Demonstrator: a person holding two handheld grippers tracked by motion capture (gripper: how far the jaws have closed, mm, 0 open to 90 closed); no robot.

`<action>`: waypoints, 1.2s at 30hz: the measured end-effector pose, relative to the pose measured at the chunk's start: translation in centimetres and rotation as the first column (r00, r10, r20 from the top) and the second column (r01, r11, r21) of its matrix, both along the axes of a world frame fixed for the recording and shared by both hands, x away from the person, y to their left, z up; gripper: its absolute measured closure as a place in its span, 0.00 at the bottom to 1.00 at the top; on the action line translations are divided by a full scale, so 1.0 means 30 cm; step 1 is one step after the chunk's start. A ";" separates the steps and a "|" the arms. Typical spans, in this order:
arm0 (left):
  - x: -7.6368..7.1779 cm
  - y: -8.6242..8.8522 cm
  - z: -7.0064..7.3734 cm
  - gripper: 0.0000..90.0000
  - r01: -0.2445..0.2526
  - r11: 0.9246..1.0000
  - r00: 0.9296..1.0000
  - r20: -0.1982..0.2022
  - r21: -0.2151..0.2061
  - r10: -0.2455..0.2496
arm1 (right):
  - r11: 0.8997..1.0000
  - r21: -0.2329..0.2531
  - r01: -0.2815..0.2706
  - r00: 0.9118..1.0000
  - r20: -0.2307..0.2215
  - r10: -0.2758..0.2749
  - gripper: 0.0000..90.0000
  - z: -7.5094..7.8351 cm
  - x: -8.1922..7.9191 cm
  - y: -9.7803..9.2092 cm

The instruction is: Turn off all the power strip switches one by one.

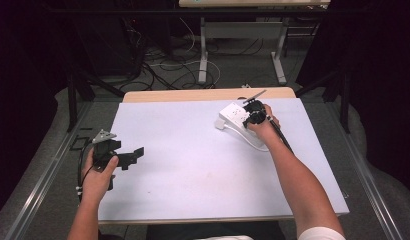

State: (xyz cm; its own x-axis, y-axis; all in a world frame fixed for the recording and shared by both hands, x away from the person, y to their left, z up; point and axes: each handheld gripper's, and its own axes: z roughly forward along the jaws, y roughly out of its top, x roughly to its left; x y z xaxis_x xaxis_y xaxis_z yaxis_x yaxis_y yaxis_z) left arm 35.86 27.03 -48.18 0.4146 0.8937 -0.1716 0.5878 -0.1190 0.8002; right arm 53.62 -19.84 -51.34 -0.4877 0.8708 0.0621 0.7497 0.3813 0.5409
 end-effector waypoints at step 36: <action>-0.001 0.008 0.001 0.04 -0.010 1.000 1.000 -0.005 0.001 0.010 | 1.000 -0.008 0.006 1.000 -0.012 -0.006 1.00 0.002 0.016 0.017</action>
